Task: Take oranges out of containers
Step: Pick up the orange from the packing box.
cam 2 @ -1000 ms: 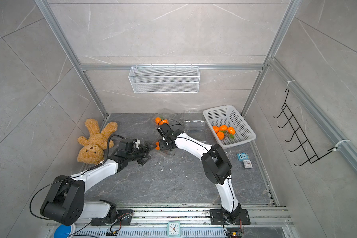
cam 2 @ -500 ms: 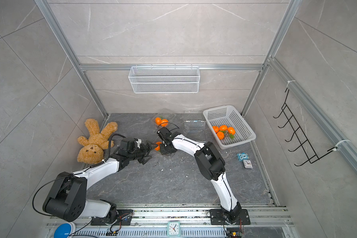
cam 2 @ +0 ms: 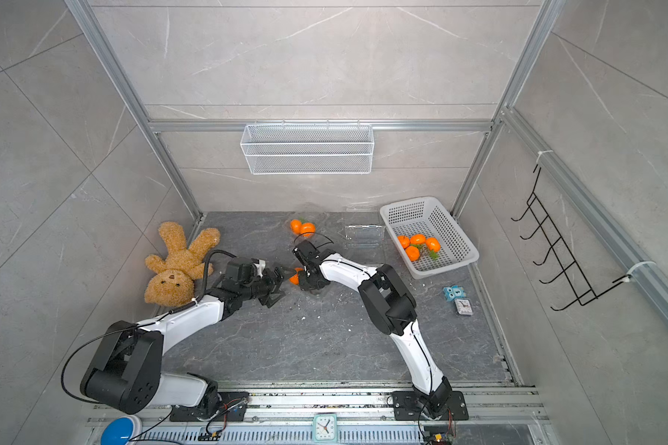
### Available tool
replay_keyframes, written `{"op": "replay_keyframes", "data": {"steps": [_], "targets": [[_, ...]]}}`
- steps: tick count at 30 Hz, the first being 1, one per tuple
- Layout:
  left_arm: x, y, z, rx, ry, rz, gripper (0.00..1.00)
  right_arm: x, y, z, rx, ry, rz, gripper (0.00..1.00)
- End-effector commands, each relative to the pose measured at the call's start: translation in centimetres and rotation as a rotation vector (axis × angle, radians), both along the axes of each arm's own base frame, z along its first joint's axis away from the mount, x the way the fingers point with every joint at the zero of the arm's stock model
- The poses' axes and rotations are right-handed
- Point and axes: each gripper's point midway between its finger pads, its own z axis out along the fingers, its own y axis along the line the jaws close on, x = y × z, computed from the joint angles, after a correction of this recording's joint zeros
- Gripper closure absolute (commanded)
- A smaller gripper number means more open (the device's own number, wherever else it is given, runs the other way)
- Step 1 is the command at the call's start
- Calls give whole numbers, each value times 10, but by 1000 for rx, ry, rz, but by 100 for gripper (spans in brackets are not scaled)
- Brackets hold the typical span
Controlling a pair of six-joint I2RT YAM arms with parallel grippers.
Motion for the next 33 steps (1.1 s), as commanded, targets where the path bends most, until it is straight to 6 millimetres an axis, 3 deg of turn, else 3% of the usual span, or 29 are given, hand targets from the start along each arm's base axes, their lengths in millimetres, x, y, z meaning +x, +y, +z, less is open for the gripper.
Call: {"op": "replay_keyframes", "data": {"steps": [1,5,8,24,33], "targets": [[6,-6,10,-26,-28,-15,0,-9,-4,-20,-26,31,2,83],[7,-7,9,-27,-26,-15,1,-9,-5,-10,-5,11,-10,95],[7,-8,8,-28,-24,-17,1,-9,-5,3,16,-9,-17,99],[7,-8,20,-33,-48,-14,0,-4,-6,67,87,-102,-31,100],[11,-6,53,-24,-123,-13,0,-1,-9,114,167,-150,-44,100]]}}
